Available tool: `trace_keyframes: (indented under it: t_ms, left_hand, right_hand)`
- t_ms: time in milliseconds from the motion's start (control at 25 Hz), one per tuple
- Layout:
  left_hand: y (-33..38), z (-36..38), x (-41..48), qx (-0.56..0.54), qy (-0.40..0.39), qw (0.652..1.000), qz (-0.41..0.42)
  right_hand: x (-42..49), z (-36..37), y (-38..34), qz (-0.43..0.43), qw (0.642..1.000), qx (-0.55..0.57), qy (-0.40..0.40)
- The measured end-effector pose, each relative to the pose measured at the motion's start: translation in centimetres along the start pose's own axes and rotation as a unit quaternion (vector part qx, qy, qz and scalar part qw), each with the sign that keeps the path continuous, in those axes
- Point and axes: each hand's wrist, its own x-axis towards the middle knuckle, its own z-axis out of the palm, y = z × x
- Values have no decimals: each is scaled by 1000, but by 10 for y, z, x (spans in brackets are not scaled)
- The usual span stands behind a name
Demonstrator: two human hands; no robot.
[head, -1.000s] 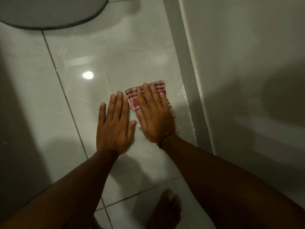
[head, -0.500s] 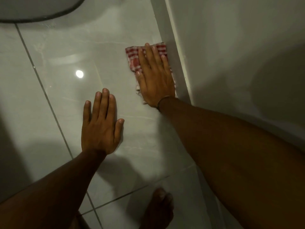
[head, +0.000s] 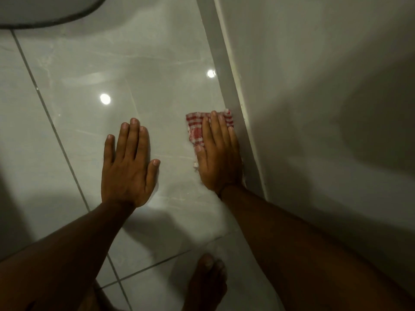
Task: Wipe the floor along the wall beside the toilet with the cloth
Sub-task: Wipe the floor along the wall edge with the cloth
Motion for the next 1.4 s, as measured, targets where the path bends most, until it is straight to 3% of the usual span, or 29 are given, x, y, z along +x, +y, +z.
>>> trace_keyframes:
  t_ms: [440,640,840,960,1080,1240,1400]
  left_hand:
    - [1,1,0,4,14,1000,13]
    - [0,1,-1,5,9,1000,11]
    - [2,0,-2,7,13,1000,17]
    - [3,-2,-3,1,8,1000,12]
    - [4,-2,-2,6,16,1000,14]
    - [3,0,-1,7,20,1000,13]
    - [1,0,0,7,18,1000,14]
  right_hand:
    - [-173,28,45,-5,993,-100,-61]
    - [-237,34,55,27,995,-75,-64]
    - [-139,10,39,-58,986,-110,-112]
    - [-32,-2,13,-5,998,-50,-48]
    - [31,-7,-3,-4,998,-61,-6]
    - [31,-3,2,-19,997,-75,-3]
    - [-74,3,24,-26,989,-109,-99]
